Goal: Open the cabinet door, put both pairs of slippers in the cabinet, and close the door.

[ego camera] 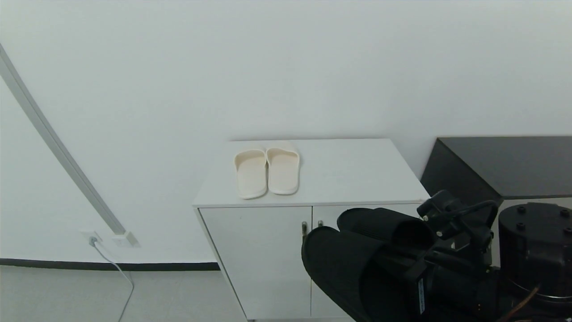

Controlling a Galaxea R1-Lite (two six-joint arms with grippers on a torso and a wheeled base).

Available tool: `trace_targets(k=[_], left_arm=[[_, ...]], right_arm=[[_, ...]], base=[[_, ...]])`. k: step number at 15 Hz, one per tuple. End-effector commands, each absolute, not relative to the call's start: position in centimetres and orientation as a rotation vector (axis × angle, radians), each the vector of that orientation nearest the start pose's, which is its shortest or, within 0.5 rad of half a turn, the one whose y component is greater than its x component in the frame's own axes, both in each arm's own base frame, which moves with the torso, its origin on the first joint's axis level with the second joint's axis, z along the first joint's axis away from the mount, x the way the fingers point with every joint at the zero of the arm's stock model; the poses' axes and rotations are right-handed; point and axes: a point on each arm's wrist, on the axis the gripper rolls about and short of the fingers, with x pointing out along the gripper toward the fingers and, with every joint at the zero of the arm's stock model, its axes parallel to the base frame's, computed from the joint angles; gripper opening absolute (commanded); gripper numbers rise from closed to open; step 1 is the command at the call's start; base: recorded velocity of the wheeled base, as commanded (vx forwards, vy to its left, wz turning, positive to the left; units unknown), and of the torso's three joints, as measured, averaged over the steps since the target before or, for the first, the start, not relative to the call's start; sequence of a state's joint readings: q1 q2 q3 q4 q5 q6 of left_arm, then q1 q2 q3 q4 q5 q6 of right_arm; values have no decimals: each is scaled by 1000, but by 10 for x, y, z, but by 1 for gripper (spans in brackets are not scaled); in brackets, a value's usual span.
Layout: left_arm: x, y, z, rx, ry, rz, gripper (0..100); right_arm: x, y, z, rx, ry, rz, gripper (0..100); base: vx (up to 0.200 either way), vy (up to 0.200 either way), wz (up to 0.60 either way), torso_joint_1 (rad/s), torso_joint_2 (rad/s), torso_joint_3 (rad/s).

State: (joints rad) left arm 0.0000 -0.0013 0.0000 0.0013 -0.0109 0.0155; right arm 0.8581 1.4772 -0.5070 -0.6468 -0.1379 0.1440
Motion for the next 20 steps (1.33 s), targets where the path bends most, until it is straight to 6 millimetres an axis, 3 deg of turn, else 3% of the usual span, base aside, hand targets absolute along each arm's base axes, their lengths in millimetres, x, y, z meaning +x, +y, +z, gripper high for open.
trace_targets(k=[1, 6, 13, 14, 20], left_arm=[[-23, 0, 75, 15, 1, -11, 0], [-23, 0, 75, 15, 1, -9, 0], [-23, 0, 75, 14, 1, -9, 0], [-23, 0, 75, 14, 1, -9, 100], [-23, 0, 75, 2, 2, -5, 100]], right_arm=[[151, 172, 165, -21, 339, 694, 0], [150, 172, 162, -30, 349, 696, 0], [149, 170, 161, -36, 337, 701, 0], [148, 169, 160, -38, 337, 703, 0], [146, 169, 160, -38, 336, 710, 0]], base=[[0, 0, 0, 0, 0, 0], [0, 0, 0, 0, 0, 0], [0, 0, 0, -167, 398, 216], [0, 0, 0, -237, 544, 305], [0, 0, 0, -225, 545, 314]])
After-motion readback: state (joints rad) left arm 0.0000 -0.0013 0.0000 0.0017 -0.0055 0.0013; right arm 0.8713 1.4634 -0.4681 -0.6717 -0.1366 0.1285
